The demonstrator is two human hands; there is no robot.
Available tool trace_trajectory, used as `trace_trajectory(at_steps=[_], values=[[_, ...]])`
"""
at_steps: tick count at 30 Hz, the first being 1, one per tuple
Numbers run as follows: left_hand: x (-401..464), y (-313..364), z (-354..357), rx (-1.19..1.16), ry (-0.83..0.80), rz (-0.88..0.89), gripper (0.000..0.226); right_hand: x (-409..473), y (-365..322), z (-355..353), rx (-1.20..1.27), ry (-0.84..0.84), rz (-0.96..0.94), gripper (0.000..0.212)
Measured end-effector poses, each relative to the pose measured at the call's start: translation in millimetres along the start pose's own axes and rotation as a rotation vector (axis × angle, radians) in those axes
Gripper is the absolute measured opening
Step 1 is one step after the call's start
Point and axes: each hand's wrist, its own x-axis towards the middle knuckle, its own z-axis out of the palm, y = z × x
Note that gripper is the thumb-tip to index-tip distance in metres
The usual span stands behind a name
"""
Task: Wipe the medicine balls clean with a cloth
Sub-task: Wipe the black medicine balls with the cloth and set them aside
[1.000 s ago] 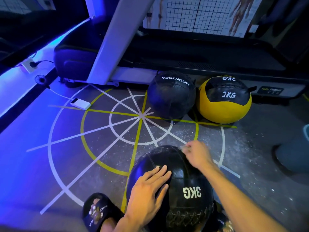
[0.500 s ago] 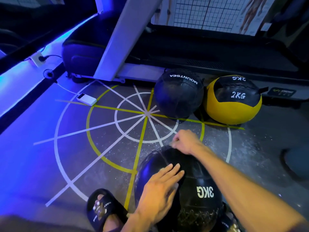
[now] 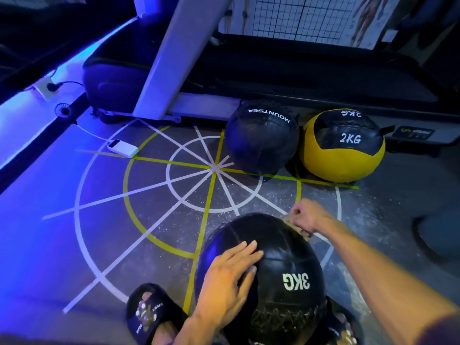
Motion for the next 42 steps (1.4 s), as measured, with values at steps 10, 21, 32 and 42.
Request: trace_trajectory(at_steps=[10,21,32,42], values=[[-0.8,-14.3,-22.6,0.077,0.116,-0.072,0.032,-12.9,-37.0,11.8,-0.02,0.05,-0.449,0.011],[-2.4,-11.6,-27.8,0.042,0.111,-0.132,0.029,-7.1,-8.1,11.6,0.298,0.254,-0.307,0.018],[1.9,-7.2,-22.0,0.086,0.069,-0.115,0.034,-23.2,-34.0,35.5,0.181,0.207,-0.445,0.028],[3.9,-2.3,-25.1,0.058,0.043,-0.127,0.037,-27.2,-24.7,39.0,0.121,0.267,-0.425,0.026]])
